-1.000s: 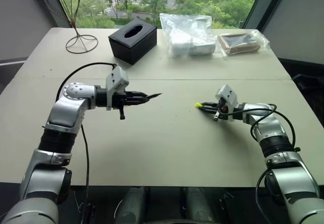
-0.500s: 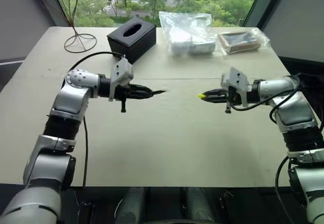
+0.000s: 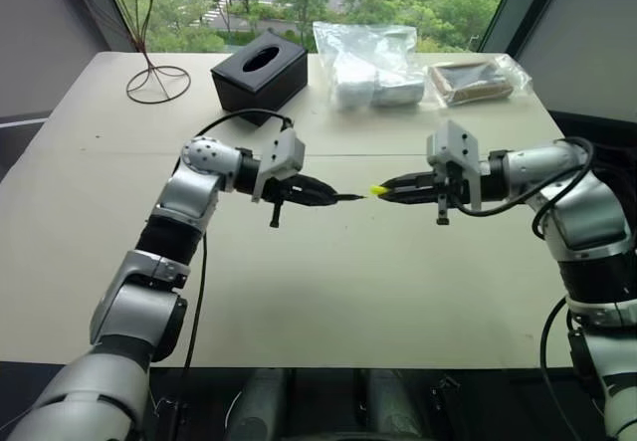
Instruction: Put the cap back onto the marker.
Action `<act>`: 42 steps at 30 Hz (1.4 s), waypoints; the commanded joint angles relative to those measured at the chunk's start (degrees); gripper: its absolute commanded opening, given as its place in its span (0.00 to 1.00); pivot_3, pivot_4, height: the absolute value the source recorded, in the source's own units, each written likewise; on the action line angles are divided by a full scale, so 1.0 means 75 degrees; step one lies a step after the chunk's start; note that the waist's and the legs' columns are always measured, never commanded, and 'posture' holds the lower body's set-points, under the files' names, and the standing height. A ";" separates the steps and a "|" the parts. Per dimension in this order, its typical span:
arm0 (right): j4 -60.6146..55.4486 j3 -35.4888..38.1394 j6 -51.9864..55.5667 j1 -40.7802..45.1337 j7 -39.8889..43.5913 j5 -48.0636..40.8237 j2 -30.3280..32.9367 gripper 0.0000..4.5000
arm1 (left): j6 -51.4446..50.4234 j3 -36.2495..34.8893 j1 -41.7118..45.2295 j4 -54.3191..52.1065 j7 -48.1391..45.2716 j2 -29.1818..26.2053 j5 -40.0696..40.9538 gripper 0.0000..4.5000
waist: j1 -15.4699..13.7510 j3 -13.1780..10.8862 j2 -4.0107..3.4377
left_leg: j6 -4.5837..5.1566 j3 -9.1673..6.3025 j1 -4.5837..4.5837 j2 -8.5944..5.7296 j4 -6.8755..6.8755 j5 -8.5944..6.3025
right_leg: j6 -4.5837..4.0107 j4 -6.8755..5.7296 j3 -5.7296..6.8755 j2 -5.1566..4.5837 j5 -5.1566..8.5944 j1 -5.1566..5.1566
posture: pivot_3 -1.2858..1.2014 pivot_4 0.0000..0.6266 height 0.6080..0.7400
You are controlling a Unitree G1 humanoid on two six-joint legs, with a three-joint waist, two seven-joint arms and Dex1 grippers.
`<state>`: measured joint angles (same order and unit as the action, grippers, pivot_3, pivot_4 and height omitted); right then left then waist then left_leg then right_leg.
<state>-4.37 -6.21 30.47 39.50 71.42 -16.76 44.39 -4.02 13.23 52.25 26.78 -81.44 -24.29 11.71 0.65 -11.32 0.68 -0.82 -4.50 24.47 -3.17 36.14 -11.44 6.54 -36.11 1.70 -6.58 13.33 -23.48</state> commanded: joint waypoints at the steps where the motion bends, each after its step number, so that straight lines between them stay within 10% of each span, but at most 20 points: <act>1: -0.0444 0.0145 0.0043 -0.0036 -0.0079 -0.0202 0.0067 0.01 | 0.0157 -0.0075 0.0226 -0.0002 -0.0009 0.0030 -0.0024 0.00 | 0.0001 0.0000 0.0000 | 0.0000 -0.0001 0.0000 0.0000 0.0000 0.0000 | 0.0000 0.0000 0.0000 0.0000 0.0000 0.0000 | 0.52 0.24 1.00; 42: -0.0656 -0.0027 0.0024 -0.0307 -0.0289 -0.0060 -0.0006 0.01 | -0.0002 -0.0139 0.0199 -0.0168 -0.0016 0.0112 -0.0055 0.00 | 0.0001 0.0000 0.0000 | 0.0000 -0.0001 0.0000 -0.0001 0.0000 0.0000 | 0.0000 -0.0001 0.0001 0.0001 0.0000 0.0001 | 0.52 0.24 1.00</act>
<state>-6.43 -6.66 31.03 36.91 69.37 -16.06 44.27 -4.41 12.70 52.32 26.38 -81.35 -23.23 10.97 0.66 -11.32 0.68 -0.82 -4.50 24.47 -3.18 36.14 -11.44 6.55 -36.12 1.70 -6.57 13.33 -23.47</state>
